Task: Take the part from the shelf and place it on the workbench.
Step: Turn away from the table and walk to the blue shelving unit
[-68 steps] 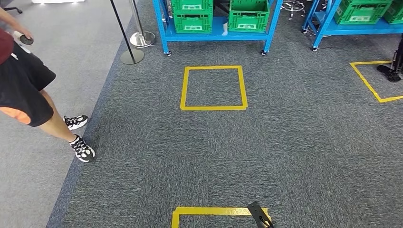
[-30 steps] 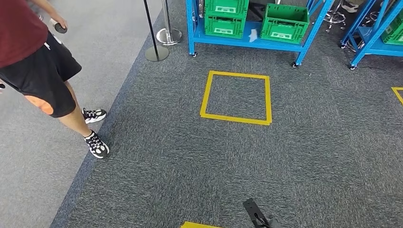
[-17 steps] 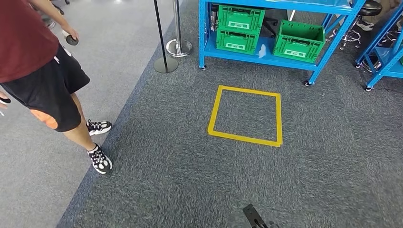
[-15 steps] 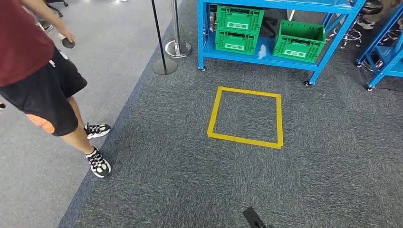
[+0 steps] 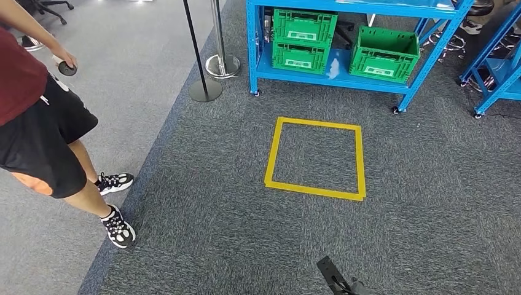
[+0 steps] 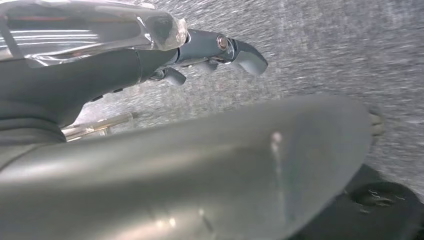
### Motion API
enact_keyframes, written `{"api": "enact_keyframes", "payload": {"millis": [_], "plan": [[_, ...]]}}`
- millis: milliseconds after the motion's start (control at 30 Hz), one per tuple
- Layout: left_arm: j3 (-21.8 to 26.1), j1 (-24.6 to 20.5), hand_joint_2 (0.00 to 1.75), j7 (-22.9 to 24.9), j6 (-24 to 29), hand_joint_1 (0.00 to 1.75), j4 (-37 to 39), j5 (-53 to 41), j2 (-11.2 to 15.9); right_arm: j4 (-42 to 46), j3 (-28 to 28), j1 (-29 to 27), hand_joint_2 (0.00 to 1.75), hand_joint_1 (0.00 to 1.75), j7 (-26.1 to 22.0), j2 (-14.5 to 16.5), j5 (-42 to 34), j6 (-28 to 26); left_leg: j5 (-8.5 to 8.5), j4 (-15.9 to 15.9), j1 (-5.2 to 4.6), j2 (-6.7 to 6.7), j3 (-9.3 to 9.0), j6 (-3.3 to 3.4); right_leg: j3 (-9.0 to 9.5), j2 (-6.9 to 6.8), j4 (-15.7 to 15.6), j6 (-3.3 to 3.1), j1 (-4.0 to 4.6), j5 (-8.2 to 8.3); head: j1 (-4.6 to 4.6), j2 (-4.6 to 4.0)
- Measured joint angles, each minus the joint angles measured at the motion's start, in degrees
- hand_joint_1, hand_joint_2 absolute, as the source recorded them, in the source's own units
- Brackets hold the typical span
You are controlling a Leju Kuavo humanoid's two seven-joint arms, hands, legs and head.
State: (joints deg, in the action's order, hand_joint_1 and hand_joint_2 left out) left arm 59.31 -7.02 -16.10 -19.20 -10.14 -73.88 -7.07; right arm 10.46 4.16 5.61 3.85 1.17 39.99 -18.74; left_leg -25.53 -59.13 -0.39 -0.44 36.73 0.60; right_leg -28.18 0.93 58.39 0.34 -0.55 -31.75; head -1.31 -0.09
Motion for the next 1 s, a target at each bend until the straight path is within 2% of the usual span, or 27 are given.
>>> {"api": "enact_keyframes", "payload": {"millis": [67,133,200,233,267,300,333,367,400,433,467,500,567,633,700,733,767,800,833,867,900,933,1000], "plan": [[0.0,0.0,0.00,-0.1,0.0,0.00,0.0,0.1,0.0,0.0,-0.1,0.0,0.00,0.00,0.0,0.0,-0.5,0.1,0.03,0.4,0.15,0.27,-0.42,0.46,0.01,0.10,-0.1,0.60,-0.04,-0.56,-0.01,0.01],[0.0,-0.1,0.00,-0.1,0.0,0.00,0.0,0.1,0.0,0.0,-0.2,0.1,0.00,0.00,0.0,0.1,-1.0,0.2,-0.28,1.0,0.42,0.77,-1.09,1.12,-1.31,-0.10,2.9,1.05,-0.02,-2.38,0.05,0.01],[0.0,-0.1,0.00,-0.1,0.0,0.00,0.0,0.1,0.0,0.0,-0.4,0.2,0.00,0.00,0.0,0.1,-1.2,0.3,-0.86,1.1,0.48,1.34,-1.71,1.68,-5.62,-0.27,10.6,1.37,-0.03,-5.40,0.09,0.00],[0.0,-0.1,0.00,-0.1,0.0,0.00,0.0,0.1,-0.1,0.0,-0.5,0.1,0.00,0.00,0.1,0.1,-1.3,0.4,-1.17,1.1,0.47,1.59,-2.01,1.78,-8.02,-0.28,14.4,1.49,-0.04,-6.35,0.09,0.00],[0.0,-0.1,0.00,-0.1,-0.1,0.00,0.0,0.1,-0.1,0.0,-0.7,0.0,0.00,0.00,0.1,0.0,-1.4,0.5,-1.49,1.1,0.47,1.85,-2.38,1.80,-9.75,-0.30,16.7,1.56,-0.04,-6.31,0.08,0.01],[0.0,-0.1,0.00,0.0,-0.1,0.00,0.0,0.1,-0.1,0.0,-0.8,-0.2,0.00,0.00,0.1,0.0,-1.5,0.6,-1.83,1.1,0.48,2.12,-2.82,1.76,-10.31,-0.41,16.5,1.58,-0.05,-5.01,0.09,0.01],[0.0,-0.1,0.00,0.0,-0.1,0.00,0.0,0.1,-0.1,0.0,-0.9,-0.2,0.00,0.00,0.2,0.0,-1.6,0.7,-2.19,1.1,0.50,2.45,-3.37,1.67,-9.68,-0.72,13.9,1.54,-0.06,-2.70,0.09,0.01],[0.0,-0.1,0.00,0.1,-0.1,0.00,0.0,0.1,-0.1,0.0,-1.0,-0.2,0.00,0.00,0.2,0.0,-1.6,0.8,-2.58,1.1,0.51,2.81,-3.95,1.49,-8.20,-1.55,9.8,1.48,-0.07,0.02,0.10,0.01],[0.0,-0.1,0.00,0.1,-0.2,0.00,0.0,0.0,-0.2,0.0,-1.0,-0.2,0.00,0.00,0.2,0.0,-1.6,0.8,-3.02,1.1,0.36,3.21,-4.46,1.20,-6.63,-2.67,5.7,1.38,0.05,2.05,0.13,0.00],[0.0,-0.1,0.00,0.3,-0.2,0.00,0.0,0.0,-0.2,0.0,-1.1,-0.1,0.00,0.00,0.2,0.0,-1.7,0.9,-3.39,1.0,0.20,3.59,-4.83,0.91,-5.41,-3.47,2.7,1.15,0.16,3.33,0.08,0.00],[0.0,-0.1,0.00,0.3,-0.2,0.00,0.0,0.0,-0.1,0.0,-1.2,0.0,0.00,0.00,0.2,0.0,-1.7,1.0,-3.65,1.0,0.03,4.02,-5.06,0.66,-4.80,-3.94,1.1,0.90,0.29,3.78,0.04,0.00],[0.0,-0.1,0.00,0.4,-0.2,0.00,0.0,0.0,-0.1,0.0,-1.2,0.0,0.00,0.00,0.2,0.0,-1.7,1.0,-3.81,1.0,-0.11,4.50,-5.18,0.47,-4.70,-3.72,0.8,0.59,0.45,3.64,0.00,0.00],[0.0,-0.2,0.00,0.5,-0.2,0.00,0.0,0.0,-0.1,0.0,-1.4,-0.1,0.00,0.00,0.2,0.0,-1.7,1.0,-4.12,1.0,-0.01,4.99,-5.24,0.07,-4.76,-2.55,0.7,-0.01,0.31,3.82,-0.02,0.01],[0.0,-0.3,0.00,0.5,-0.2,0.00,0.0,0.0,-0.1,0.0,-1.5,-0.2,0.00,0.00,0.1,0.0,-1.7,1.0,-6.00,-1.5,0.27,3.28,-4.17,-0.59,-4.73,-1.51,0.6,-0.59,-0.03,3.97,-0.11,0.01],[-0.1,-0.2,0.00,0.5,-0.2,0.00,0.0,0.0,-0.1,0.0,-1.6,-0.2,0.00,0.00,0.0,0.1,-1.7,1.0,-9.56,-8.5,0.52,1.17,-0.84,-1.03,-4.73,-0.47,0.5,-0.92,-0.20,4.00,-0.24,0.01],[-0.1,-0.2,0.00,0.5,-0.2,0.00,0.0,0.0,-0.1,0.0,-1.7,-0.2,0.00,0.00,0.0,0.1,-1.7,1.0,-10.97,-12.4,0.57,0.83,1.14,-1.11,-4.74,0.08,0.6,-0.96,-0.21,3.99,-0.23,0.01],[-0.1,-0.2,0.00,0.5,-0.2,0.00,0.0,0.0,-0.1,0.0,-1.7,-0.3,0.00,0.00,0.0,0.1,-1.6,0.9,-11.46,-15.0,0.60,0.72,2.62,-1.11,-4.73,0.68,0.6,-0.97,-0.22,3.98,-0.24,0.01],[-0.1,-0.2,0.00,0.5,-0.2,0.00,0.0,0.0,-0.1,0.0,-1.7,-0.3,0.00,0.00,0.0,0.1,-1.6,0.9,-10.77,-15.3,0.62,0.66,3.08,-1.07,-4.68,1.31,0.6,-0.96,-0.25,3.97,-0.22,0.00],[-0.1,-0.2,0.00,0.5,-0.2,0.00,0.0,0.0,-0.1,0.0,-1.7,-0.3,0.00,0.00,0.0,0.1,-1.5,0.8,-9.02,-13.3,0.65,0.46,2.35,-1.01,-4.61,2.02,0.6,-0.94,-0.29,3.96,-0.22,0.01],[-0.1,-0.2,0.00,0.6,-0.2,0.00,0.0,0.0,-0.1,0.0,-1.7,-0.3,0.00,0.00,0.0,0.1,-1.3,0.7,-6.76,-9.5,0.71,-0.14,0.70,-0.92,-4.51,2.75,0.6,-0.89,-0.35,3.94,-0.22,0.01],[-0.1,-0.1,0.00,0.6,-0.2,0.00,0.0,0.0,-0.1,0.0,-1.7,-0.2,0.00,0.00,0.0,0.1,-1.2,0.7,-4.97,-5.3,0.80,-1.42,-1.23,-0.83,-4.44,3.35,0.6,-0.78,-0.36,3.91,-0.22,0.01],[-0.1,-0.1,0.00,0.6,-0.2,0.00,0.0,0.0,-0.1,0.0,-1.7,-0.2,0.00,0.00,0.0,0.1,-1.1,0.6,-3.82,-1.9,0.87,-2.54,-2.79,-0.77,-4.47,3.93,0.6,-0.57,-0.35,3.88,-0.24,0.01],[-0.1,-0.2,0.00,0.6,-0.2,0.00,0.0,0.0,-0.1,0.0,-1.7,-0.2,0.00,0.00,-0.1,0.1,-0.7,0.2,-3.44,1.0,0.95,-3.90,-4.06,-0.75,-4.67,4.72,0.6,-0.08,-0.32,3.86,-0.24,0.01]]}}
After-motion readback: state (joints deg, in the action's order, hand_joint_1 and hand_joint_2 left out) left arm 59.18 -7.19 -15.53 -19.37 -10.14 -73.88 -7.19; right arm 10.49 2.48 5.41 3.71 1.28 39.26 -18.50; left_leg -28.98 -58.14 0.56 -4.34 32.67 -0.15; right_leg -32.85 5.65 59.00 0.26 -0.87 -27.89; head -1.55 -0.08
